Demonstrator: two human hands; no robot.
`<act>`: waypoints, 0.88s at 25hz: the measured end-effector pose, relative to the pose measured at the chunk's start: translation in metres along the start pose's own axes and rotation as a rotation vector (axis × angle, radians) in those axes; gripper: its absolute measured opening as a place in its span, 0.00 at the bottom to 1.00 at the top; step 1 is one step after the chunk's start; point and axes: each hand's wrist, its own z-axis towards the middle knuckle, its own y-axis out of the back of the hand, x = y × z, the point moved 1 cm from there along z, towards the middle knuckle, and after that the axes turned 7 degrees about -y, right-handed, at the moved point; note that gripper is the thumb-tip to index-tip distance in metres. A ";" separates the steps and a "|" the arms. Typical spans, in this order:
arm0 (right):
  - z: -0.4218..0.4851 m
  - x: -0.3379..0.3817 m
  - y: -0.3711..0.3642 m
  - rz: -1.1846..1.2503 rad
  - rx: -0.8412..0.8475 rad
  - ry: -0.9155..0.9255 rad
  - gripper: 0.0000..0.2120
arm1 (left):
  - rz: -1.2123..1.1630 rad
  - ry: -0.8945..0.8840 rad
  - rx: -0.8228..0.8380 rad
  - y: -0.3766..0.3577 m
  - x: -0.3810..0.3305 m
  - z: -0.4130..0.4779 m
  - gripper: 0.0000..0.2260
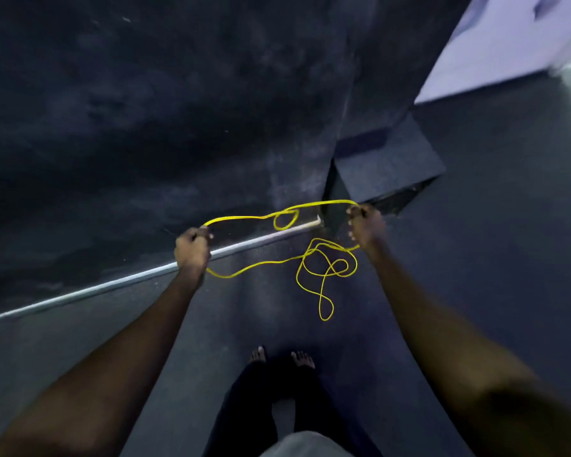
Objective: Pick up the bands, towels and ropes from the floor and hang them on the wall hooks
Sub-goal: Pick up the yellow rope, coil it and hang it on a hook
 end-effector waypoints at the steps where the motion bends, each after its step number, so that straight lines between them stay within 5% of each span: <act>1: -0.003 0.010 0.005 0.049 -0.032 -0.010 0.10 | -0.103 0.033 -0.078 0.027 0.000 -0.002 0.11; 3: -0.017 0.028 0.008 0.037 -0.082 -0.027 0.14 | -0.262 0.101 -0.162 0.075 0.002 -0.004 0.11; 6: -0.032 0.037 -0.019 -0.072 0.043 0.067 0.24 | -0.369 0.150 0.009 0.115 -0.003 -0.010 0.11; 10: -0.111 0.086 -0.080 -0.371 0.406 0.354 0.08 | -0.509 0.113 0.231 0.138 -0.029 -0.032 0.10; 13: -0.177 0.127 -0.115 -0.564 0.722 0.595 0.08 | -0.555 0.012 0.311 0.156 -0.061 -0.045 0.10; 17: -0.250 0.198 -0.134 -0.772 0.913 0.891 0.07 | -0.505 -0.103 0.368 0.187 -0.082 -0.053 0.11; 20: -0.284 0.233 -0.140 -0.865 1.036 0.925 0.06 | -0.553 -0.145 0.263 0.204 -0.091 -0.055 0.11; 22: -0.284 0.237 -0.145 -0.783 0.978 0.885 0.07 | -0.805 -0.084 0.083 0.223 -0.096 -0.055 0.09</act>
